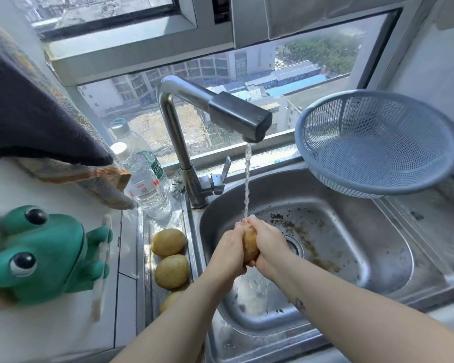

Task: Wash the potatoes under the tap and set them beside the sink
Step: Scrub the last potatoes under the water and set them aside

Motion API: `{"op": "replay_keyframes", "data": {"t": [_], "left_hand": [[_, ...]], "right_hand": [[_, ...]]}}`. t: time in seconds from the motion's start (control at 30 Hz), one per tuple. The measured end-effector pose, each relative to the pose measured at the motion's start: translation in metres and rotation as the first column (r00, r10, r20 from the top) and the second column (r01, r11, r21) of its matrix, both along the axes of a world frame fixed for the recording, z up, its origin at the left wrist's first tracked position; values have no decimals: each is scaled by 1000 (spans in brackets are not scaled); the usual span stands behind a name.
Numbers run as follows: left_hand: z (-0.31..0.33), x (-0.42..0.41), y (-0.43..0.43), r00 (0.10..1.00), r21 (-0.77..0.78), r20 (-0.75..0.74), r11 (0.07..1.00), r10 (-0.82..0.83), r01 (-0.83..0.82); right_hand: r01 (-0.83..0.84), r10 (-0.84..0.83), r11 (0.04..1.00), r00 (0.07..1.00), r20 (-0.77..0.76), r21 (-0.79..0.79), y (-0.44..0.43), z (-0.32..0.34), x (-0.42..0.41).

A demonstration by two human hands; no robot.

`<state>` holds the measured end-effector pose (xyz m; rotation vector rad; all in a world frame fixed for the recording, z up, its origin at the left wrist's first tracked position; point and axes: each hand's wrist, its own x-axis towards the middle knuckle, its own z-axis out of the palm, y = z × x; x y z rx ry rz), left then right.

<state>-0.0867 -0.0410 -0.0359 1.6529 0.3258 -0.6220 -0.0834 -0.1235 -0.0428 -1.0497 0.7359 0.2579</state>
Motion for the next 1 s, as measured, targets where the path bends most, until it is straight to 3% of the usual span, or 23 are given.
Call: {"op": "replay_keyframes", "data": {"t": [0.13,0.2,0.33,0.47,0.6,0.67,0.87,1.0], "left_hand": [[0,8,9,969,-109,-199,979,146,-170],[2,13,15,946,-140,-274,966,171,-215],[8,17,17,917,-198,-385,961,105,-193],[11,12,6,936,-224,-342,961,77,-161],[16,4,-1,964,-255,-265,966,-21,-49],[17,1,-1,966,-279,-253,960,-44,-29],[11,8,5,916,-353,-380,895,128,-272],[8,13,5,873,-328,-474,898,111,-292]], "right_hand": [[-93,69,963,993,101,255,-7,6,-3],[-203,155,935,971,181,290,-12,5,-7],[-338,298,933,919,259,126,-14,1,-11],[-231,241,970,953,181,-75,-5,2,-5],[-73,78,995,995,61,-69,-5,5,1],[-85,85,995,996,4,-45,-8,8,1],[-271,250,955,953,168,116,-9,14,-8],[-394,410,912,878,248,-113,-14,7,-13]]}}
